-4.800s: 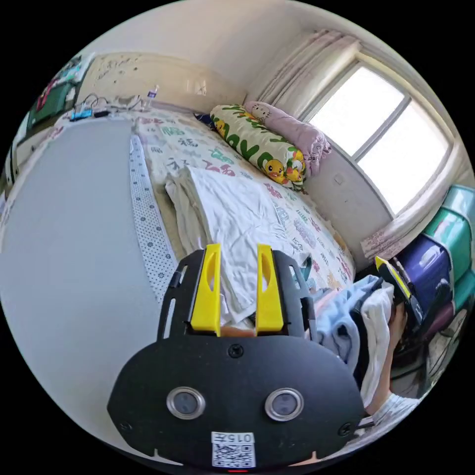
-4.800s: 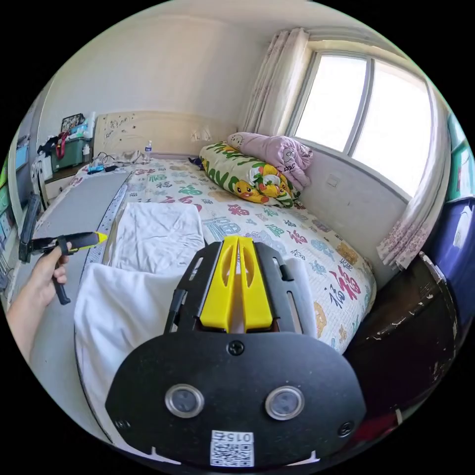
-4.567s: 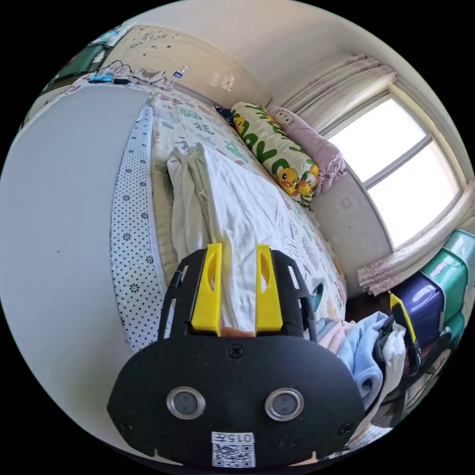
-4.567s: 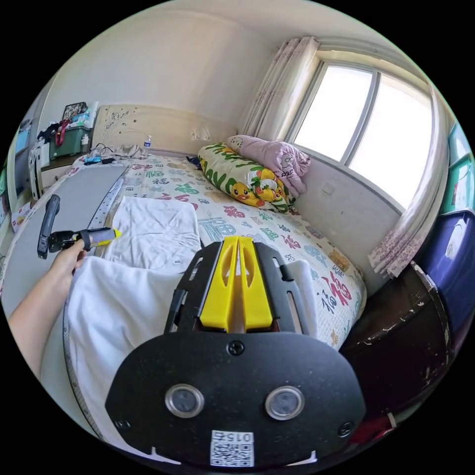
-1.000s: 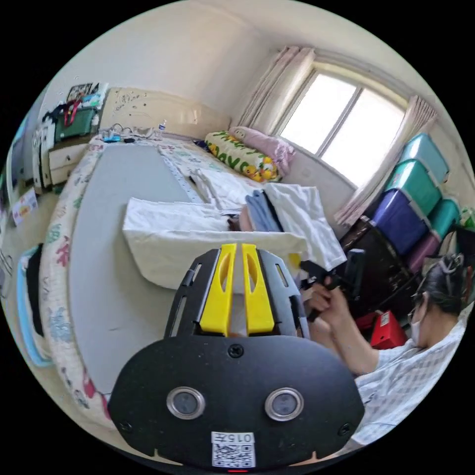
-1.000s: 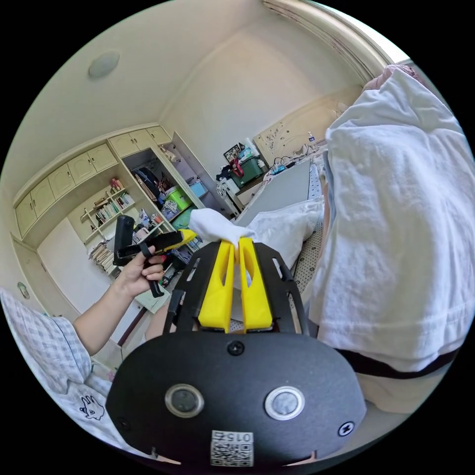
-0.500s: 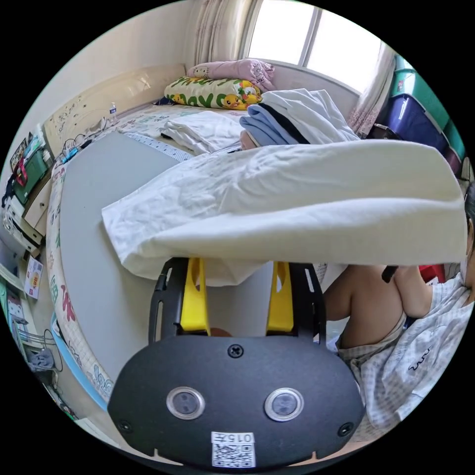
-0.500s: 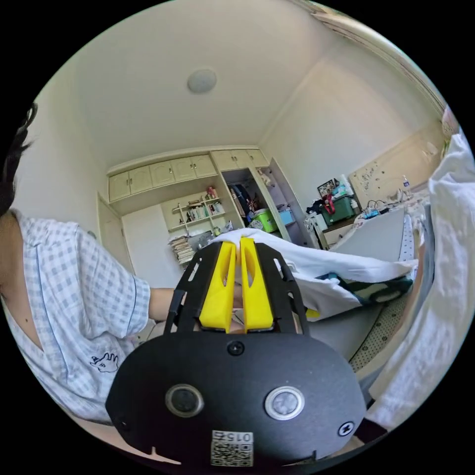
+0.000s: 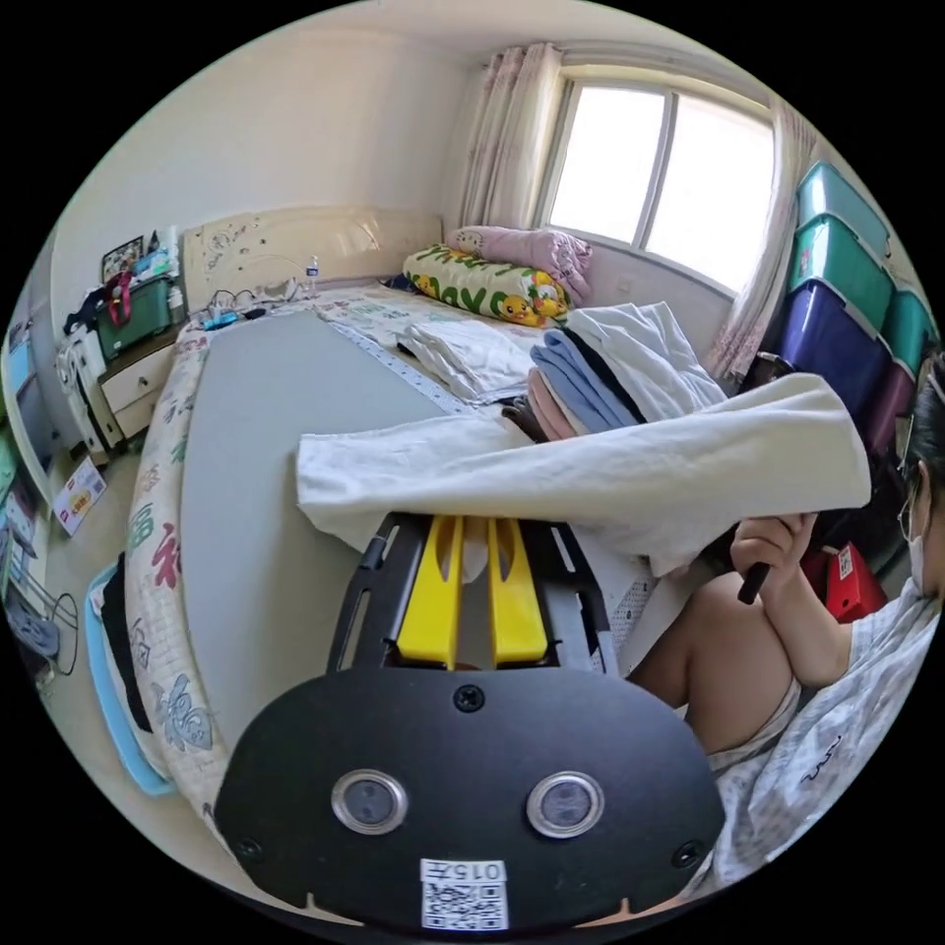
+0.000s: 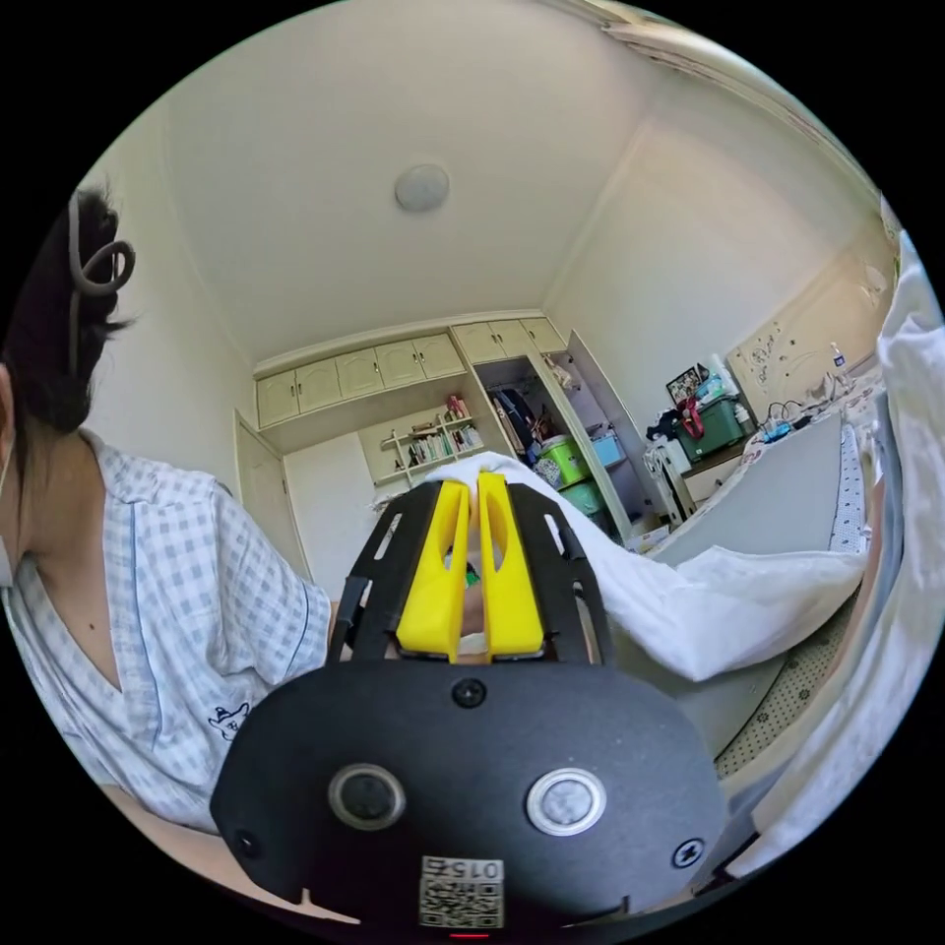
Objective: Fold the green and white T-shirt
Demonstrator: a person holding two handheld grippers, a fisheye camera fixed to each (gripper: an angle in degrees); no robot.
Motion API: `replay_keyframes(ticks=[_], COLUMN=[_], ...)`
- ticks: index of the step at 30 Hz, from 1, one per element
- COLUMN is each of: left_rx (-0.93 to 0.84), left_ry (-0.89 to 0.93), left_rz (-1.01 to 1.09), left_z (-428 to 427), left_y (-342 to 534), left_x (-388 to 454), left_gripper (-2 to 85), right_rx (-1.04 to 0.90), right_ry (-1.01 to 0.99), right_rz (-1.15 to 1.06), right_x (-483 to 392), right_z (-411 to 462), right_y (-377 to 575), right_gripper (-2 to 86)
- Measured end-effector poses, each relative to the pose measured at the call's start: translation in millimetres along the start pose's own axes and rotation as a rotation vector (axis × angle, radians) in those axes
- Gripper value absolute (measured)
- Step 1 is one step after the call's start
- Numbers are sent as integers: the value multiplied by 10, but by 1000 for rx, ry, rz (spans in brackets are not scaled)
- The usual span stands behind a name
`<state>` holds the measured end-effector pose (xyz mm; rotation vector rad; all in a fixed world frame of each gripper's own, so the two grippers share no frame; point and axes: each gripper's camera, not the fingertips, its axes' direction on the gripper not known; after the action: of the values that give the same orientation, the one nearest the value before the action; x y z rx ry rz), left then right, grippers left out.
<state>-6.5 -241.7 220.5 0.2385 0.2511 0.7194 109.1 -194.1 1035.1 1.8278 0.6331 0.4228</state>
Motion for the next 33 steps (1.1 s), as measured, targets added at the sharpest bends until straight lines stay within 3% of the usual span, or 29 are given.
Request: replay_keyframes(ticks=[5,10,13,16,20,27,31,33], left_rx=[134,271,363,335,196,140,92,83], left_ry=[-28,-97,-123,-51,30,414,352,256], left_rz=[-128,-115,-63,13,-43,-174,-50,-108], left_z=[-682,-1394,-1632,-1541,-1131,-805,-1087,-1223], left_y=[4,-76,-207,-387,-434,-9,-135,-46], left_x=[-162,-162,-73,-93,-549,-1468,-1521,-1699], left_gripper=[3,4,6,12,34,84,109,113], right_rx=[-9,-89,-14,159,180,167,200,99], right_ry=[-14,41,46,76,308,703,919,1163], right_rz=[17,-21,-3,74,158,111,98,68], right_x=[-123,-465,-620,-604,-535,-894,-1095,-1210], right_z=[-69,-100,-312,-637,-840,-911,-908,-703], right_y=[-30,-99,-158,-197,-430,-960,-1259,-1531], right_gripper=[4,3,0,-3,-4,0,1,3])
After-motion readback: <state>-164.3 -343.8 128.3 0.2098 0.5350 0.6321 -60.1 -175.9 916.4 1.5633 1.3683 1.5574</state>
